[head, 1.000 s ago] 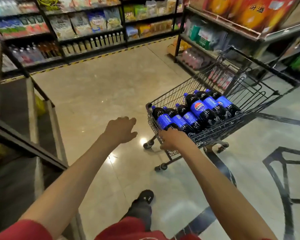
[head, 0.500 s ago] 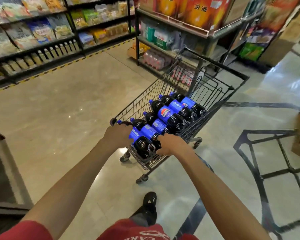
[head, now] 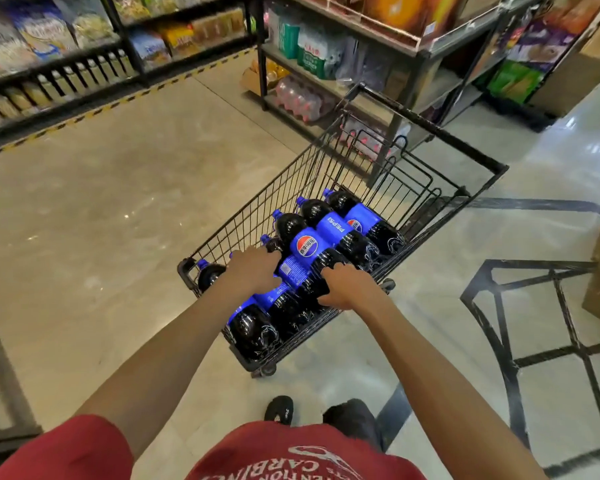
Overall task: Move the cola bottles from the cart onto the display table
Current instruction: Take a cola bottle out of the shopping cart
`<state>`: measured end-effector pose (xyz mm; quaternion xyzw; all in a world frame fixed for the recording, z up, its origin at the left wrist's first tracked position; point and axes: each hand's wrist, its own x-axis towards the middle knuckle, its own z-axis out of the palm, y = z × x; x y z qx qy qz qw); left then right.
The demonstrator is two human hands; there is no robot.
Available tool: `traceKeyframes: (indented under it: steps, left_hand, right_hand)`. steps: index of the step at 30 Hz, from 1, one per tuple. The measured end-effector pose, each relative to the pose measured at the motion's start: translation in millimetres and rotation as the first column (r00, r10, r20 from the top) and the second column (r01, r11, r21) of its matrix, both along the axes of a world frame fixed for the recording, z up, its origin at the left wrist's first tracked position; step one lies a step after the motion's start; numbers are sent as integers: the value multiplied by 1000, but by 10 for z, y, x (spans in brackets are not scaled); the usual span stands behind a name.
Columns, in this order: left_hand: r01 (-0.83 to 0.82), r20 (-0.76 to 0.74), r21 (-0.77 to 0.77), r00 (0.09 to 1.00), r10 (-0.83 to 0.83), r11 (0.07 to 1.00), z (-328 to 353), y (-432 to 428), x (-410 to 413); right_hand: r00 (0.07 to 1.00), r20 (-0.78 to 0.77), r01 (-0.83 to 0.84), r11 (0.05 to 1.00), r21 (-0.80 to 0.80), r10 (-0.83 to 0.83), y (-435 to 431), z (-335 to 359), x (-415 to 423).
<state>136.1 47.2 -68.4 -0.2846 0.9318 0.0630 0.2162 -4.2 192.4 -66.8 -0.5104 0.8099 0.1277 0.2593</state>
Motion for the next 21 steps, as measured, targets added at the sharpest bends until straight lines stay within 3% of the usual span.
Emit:
traceKeyframes:
  steps: [11,21]
  left_hand:
    - [-215,66,59,975,211,975,-430,-207,-1023]
    - [-493,110,177,870,480,852,-814,-244,-1306]
  right_hand:
    - [985,58,-162,986,35,159,-457,-313,-1347]
    - [966,148,-223,973,65,211,-771,-709,-1814]
